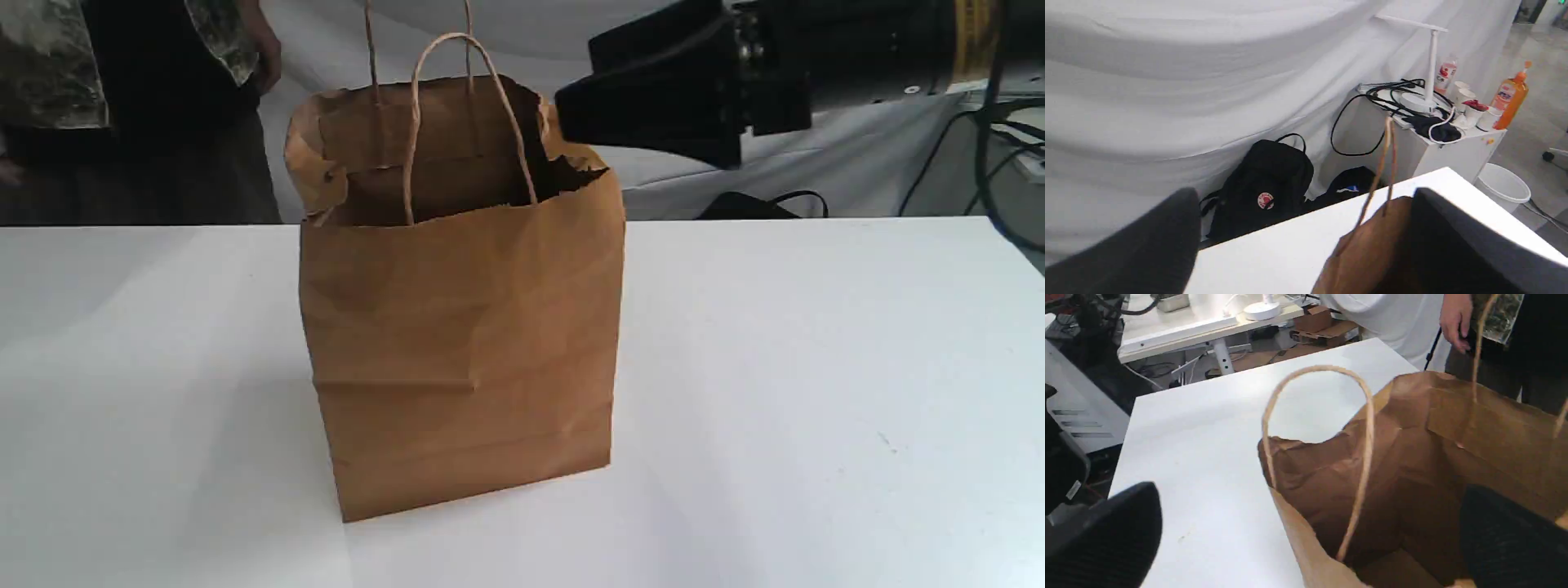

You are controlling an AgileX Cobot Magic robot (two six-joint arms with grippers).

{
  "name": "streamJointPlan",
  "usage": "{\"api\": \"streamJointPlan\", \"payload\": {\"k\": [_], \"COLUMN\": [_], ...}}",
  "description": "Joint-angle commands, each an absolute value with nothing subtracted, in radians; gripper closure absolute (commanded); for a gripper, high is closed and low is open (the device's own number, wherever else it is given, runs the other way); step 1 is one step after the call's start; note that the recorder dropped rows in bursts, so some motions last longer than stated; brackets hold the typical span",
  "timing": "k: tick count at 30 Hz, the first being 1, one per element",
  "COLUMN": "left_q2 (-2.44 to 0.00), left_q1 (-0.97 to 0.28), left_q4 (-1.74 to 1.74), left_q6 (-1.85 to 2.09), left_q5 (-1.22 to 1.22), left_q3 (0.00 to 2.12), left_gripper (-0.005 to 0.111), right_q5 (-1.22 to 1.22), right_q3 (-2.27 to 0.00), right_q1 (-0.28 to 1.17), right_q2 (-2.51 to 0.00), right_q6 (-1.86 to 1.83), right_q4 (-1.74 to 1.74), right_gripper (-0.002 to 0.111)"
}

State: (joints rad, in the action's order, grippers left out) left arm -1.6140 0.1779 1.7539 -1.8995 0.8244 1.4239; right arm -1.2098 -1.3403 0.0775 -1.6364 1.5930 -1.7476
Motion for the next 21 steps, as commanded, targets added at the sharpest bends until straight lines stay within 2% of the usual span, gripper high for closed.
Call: {"api": "streamJointPlan", "payload": {"k": [1, 5, 9, 10, 11, 18, 21], "left_q2": [-1.605, -1.59, -1.563, -1.55, -1.537, -1.387, -1.283], "left_q1": [0.259, 0.303, 0.296, 0.282, 0.268, 0.113, 0.035], "left_q4": [1.744, 1.744, 1.731, 1.717, 1.716, 1.744, 1.744], "left_q6": [-1.94, -1.987, -1.988, -1.988, -1.988, -1.989, -1.976], "left_q5": [0.954, 1.095, 1.221, 1.221, 1.221, 1.217, 1.062], "left_q3": [1.423, 1.423, 1.423, 1.423, 1.423, 1.402, 1.346], "left_gripper": [0.049, 0.065, 0.093, 0.104, 0.107, 0.107, 0.107], "right_q5": [-1.221, -1.221, -1.221, -1.221, -1.221, -1.221, -1.221], "right_q3": [-1.286, -1.184, -1.052, -1.019, -0.987, -0.782, -0.71], "right_q1": [0.049, 0.03, -0.001, -0.011, -0.016, -0.099, -0.132], "right_q2": [-1.602, -1.524, -1.407, -1.371, -1.34, -1.021, -0.861], "right_q6": [1.546, 1.386, 1.231, 1.202, 1.185, 1.052, 0.998], "right_q4": [-1.744, -1.647, -1.545, -1.529, -1.517, -1.4, -1.372], "right_gripper": [0.011, 0.011, 0.011, 0.011, 0.011, 0.011, 0.011]}}
